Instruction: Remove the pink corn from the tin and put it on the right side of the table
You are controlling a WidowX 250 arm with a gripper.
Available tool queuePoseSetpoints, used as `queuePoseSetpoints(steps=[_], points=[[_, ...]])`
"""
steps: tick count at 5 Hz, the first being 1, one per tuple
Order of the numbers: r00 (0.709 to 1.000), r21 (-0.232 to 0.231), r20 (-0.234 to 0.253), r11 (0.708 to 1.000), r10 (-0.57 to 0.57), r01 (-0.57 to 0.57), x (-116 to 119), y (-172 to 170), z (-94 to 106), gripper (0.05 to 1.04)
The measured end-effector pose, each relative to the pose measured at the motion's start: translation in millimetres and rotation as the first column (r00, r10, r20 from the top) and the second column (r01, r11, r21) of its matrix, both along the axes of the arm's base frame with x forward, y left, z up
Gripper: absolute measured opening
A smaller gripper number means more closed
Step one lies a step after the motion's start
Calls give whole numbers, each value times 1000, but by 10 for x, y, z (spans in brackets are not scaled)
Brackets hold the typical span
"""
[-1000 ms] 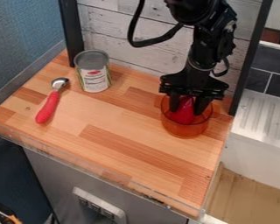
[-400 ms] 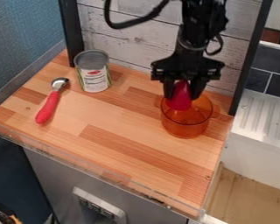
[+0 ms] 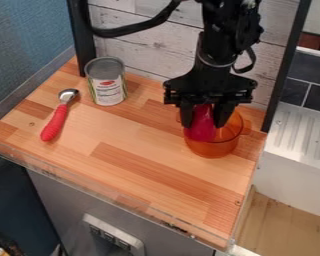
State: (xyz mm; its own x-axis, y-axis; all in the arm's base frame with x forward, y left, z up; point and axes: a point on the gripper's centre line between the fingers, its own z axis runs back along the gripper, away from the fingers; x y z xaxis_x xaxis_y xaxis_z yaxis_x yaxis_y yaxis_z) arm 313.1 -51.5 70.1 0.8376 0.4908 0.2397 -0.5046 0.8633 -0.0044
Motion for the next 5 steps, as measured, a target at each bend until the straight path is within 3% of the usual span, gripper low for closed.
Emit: queuePoseSetpoints(steps=[1, 2, 3, 4, 5], points=[[1000, -22, -18, 1000, -7, 6, -171, -109, -85, 603], [999, -15, -13, 999, -32, 32, -282, -255, -183, 602], [997, 20, -50, 998, -55, 56, -388, -384, -337, 583], [993, 74, -86, 994, -80, 86, -455, -465, -435, 324], [994, 65, -75, 994, -78, 83, -419, -481, -447, 134]])
